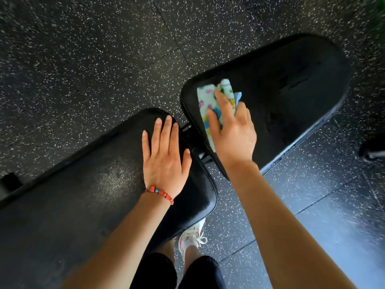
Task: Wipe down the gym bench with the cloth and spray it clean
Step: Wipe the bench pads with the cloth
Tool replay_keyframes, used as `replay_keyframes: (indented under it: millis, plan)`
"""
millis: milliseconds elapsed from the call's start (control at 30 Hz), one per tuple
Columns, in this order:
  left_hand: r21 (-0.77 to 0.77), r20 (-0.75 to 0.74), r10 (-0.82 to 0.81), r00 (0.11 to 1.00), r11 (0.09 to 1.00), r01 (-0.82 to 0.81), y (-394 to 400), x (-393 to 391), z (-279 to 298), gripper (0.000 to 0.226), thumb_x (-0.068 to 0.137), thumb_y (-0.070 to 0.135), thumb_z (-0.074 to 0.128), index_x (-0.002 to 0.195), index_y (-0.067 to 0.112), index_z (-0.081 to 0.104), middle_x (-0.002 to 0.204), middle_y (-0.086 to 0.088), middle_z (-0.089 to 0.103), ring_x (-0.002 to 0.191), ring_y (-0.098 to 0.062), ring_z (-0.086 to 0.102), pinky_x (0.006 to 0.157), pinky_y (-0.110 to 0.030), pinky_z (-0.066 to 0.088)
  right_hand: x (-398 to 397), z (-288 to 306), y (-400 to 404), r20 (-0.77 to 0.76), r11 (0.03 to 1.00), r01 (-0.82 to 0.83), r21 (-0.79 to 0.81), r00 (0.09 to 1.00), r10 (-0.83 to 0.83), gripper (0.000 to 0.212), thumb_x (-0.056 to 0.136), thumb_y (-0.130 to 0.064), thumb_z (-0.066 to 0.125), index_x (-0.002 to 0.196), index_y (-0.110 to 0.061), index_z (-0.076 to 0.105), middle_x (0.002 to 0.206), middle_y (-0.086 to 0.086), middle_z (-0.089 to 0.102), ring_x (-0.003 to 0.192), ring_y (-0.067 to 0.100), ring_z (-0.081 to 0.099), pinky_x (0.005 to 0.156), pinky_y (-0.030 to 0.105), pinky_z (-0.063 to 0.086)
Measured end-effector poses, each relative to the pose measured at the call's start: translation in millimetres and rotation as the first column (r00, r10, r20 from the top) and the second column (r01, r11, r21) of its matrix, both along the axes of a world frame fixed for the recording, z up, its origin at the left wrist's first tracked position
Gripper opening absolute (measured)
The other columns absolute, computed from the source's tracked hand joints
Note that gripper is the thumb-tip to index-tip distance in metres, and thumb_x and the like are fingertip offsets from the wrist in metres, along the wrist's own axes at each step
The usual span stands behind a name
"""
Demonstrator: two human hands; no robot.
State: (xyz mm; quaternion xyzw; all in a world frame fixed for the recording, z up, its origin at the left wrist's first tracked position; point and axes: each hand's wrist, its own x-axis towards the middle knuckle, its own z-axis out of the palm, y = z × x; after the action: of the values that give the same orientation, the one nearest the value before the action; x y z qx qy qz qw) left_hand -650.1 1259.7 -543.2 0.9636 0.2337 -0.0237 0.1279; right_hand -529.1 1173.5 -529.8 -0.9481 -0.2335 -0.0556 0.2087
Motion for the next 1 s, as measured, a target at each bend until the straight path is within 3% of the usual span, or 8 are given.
replay_keyframes:
  millis: [233,533,767,867,1000]
  plan:
    - [-0.004,-0.009,0.002,1.000,1.000,-0.002,-0.3,0.7,1.3,0.056,0.089,0.032,0.037,0.134,-0.001,0.043,0.147,-0.015,0.036,0.138,-0.031,0.025,0.112,-0.053,0.015,-53.3,-2.4,-65.1,-0.008,0.995,-0.010,-0.100,1.000,0.009,0.033,0.088,-0.034,0.055,0.111,-0.014,0.067,0.069,0.013,0.053,0.057,0.029,0.052,0.045,0.035,0.050]
    - [-0.005,0.008,0.028,1.000,1.000,-0.028,-1.5,3.7,2.8,0.054,0.087,0.029,0.041,0.132,-0.001,0.046,0.145,-0.017,0.039,0.136,-0.033,0.030,0.111,-0.053,0.015,12.5,0.6,31.9,-0.059,0.997,-0.074,-0.021,0.996,0.073,0.032,0.085,-0.030,0.063,0.112,-0.013,0.066,0.073,0.015,0.060,0.061,0.028,0.057,0.047,0.033,0.047]
    - [-0.065,0.112,0.060,0.992,0.996,-0.053,-19.6,31.6,13.7,0.053,0.088,0.026,0.040,0.132,-0.003,0.045,0.144,-0.022,0.038,0.135,-0.038,0.030,0.110,-0.054,0.018,44.9,3.6,-6.1,-0.022,0.974,-0.223,-0.044,0.975,0.222,0.033,0.086,-0.031,0.058,0.111,-0.012,0.067,0.074,0.019,0.060,0.063,0.033,0.060,0.048,0.035,0.049]
    - [-0.098,0.145,0.008,0.989,0.995,0.006,-30.0,59.2,13.7,0.054,0.088,0.026,0.040,0.134,-0.003,0.042,0.145,-0.023,0.035,0.135,-0.039,0.029,0.111,-0.050,0.020,97.1,2.1,-35.9,-0.066,0.997,-0.052,-0.065,0.997,0.048,0.038,0.090,-0.034,0.054,0.123,-0.016,0.059,0.093,0.026,0.059,0.083,0.041,0.059,0.061,0.043,0.049]
    - [-0.107,0.113,0.004,0.994,0.994,0.008,-34.8,89.8,8.0,0.057,0.089,0.027,0.037,0.137,-0.002,0.037,0.147,-0.021,0.032,0.137,-0.038,0.026,0.110,-0.049,0.019,135.2,-0.3,-56.6,-0.107,0.990,0.108,-0.093,0.987,-0.118,0.041,0.094,-0.037,0.046,0.131,-0.020,0.051,0.108,0.023,0.054,0.095,0.038,0.054,0.068,0.040,0.046]
